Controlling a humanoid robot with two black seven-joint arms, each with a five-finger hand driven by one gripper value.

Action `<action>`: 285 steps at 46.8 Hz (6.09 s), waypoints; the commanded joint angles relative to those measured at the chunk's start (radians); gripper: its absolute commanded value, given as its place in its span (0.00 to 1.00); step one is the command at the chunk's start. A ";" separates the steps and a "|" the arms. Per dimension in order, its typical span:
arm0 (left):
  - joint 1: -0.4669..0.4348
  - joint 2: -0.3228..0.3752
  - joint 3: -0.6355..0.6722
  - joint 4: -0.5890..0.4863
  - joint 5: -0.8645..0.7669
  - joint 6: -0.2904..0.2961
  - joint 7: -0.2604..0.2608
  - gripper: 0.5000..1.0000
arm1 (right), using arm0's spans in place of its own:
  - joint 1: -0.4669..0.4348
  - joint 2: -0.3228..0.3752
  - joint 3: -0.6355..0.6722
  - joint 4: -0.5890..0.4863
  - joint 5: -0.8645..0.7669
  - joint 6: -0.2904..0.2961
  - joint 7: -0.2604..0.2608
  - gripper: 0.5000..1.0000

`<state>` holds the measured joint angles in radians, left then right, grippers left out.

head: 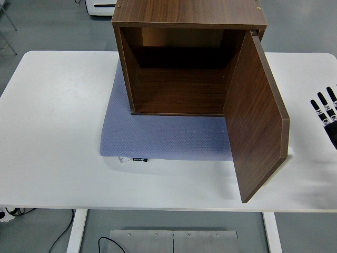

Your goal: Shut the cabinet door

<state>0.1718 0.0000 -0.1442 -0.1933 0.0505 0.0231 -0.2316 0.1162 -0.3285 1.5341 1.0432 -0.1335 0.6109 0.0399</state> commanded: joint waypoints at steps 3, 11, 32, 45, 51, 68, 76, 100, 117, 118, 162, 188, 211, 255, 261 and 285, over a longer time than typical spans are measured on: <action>0.000 0.000 0.000 0.000 0.002 0.000 0.000 1.00 | 0.000 -0.001 0.000 0.001 0.000 0.000 0.000 1.00; 0.000 0.000 0.000 0.000 0.000 0.001 0.000 1.00 | 0.000 -0.001 0.000 0.003 0.000 0.000 0.000 1.00; 0.018 0.000 0.000 0.000 -0.001 0.001 0.000 1.00 | 0.002 -0.001 0.012 0.003 0.000 0.000 0.000 1.00; 0.018 0.000 0.000 0.000 0.000 0.001 0.000 1.00 | 0.008 0.002 0.011 0.003 0.000 0.000 0.000 1.00; 0.018 0.000 0.000 0.000 0.000 0.000 0.000 1.00 | 0.008 0.002 0.011 0.003 0.000 0.000 0.000 1.00; 0.018 0.000 0.000 0.000 0.000 0.000 0.000 1.00 | -0.001 -0.015 0.014 0.005 0.000 0.000 0.000 1.00; 0.018 0.000 0.000 0.000 -0.001 0.001 0.000 1.00 | -0.001 -0.029 0.026 0.008 0.000 0.000 0.000 1.00; 0.018 0.000 0.000 0.000 0.000 0.000 0.000 1.00 | -0.001 -0.027 0.029 0.009 0.000 0.000 -0.002 1.00; 0.018 0.000 0.000 0.000 0.000 0.001 0.000 1.00 | -0.001 -0.047 0.020 0.064 -0.002 0.000 -0.006 1.00; 0.018 0.000 0.000 0.000 -0.001 0.000 0.000 1.00 | -0.001 -0.049 0.018 0.069 -0.003 0.000 -0.009 1.00; 0.018 0.000 0.000 0.000 -0.001 0.001 0.000 1.00 | -0.098 -0.133 -0.038 0.152 -0.109 0.000 -0.071 1.00; 0.018 0.000 0.000 0.000 0.000 0.000 0.000 1.00 | -0.170 -0.146 -0.035 0.222 -0.110 0.000 -0.071 1.00; 0.018 0.000 0.000 0.000 -0.001 0.000 0.000 1.00 | -0.233 -0.142 -0.034 0.291 -0.190 0.000 -0.071 1.00; 0.018 0.000 0.000 0.000 -0.001 0.001 0.000 1.00 | -0.228 -0.146 -0.140 0.402 -0.298 0.000 -0.081 1.00; 0.018 0.000 0.000 0.000 -0.001 0.001 0.000 1.00 | -0.228 -0.146 -0.158 0.413 -0.311 0.000 -0.098 1.00; 0.018 0.000 0.000 0.000 -0.001 0.000 0.000 1.00 | -0.207 -0.144 -0.238 0.434 -0.337 0.000 -0.112 1.00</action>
<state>0.1903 0.0000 -0.1442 -0.1933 0.0501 0.0241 -0.2316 -0.0921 -0.4727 1.3072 1.4748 -0.4707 0.6109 -0.0670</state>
